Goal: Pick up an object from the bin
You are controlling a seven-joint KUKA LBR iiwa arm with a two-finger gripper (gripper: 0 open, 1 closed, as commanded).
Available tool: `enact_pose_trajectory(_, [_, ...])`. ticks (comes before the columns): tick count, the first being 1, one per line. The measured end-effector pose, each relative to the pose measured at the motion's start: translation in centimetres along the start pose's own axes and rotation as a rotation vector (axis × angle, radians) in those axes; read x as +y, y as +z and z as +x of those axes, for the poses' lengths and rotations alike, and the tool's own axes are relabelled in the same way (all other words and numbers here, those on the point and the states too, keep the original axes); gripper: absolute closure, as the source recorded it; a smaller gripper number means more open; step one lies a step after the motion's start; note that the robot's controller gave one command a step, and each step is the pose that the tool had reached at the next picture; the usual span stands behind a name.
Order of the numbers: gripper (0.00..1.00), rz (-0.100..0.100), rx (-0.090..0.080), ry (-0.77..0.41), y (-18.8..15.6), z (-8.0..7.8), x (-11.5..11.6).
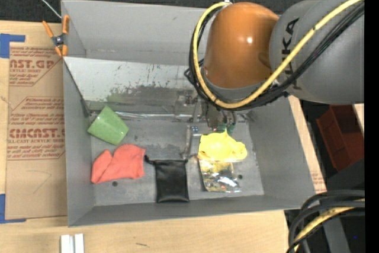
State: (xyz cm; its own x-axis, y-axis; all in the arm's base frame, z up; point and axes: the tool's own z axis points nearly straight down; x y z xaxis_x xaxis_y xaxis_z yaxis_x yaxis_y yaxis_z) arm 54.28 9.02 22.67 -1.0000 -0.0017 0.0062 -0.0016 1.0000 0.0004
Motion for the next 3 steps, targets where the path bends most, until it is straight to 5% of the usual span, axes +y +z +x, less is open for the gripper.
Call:
enact_pose_trajectory(1, [0.0, -0.001, -0.008, 0.002, -0.5, -0.2, -0.1])
enact_pose_trajectory(3, [0.0, -0.001, -0.001, -0.041, 12.5, 1.3, -2.7])
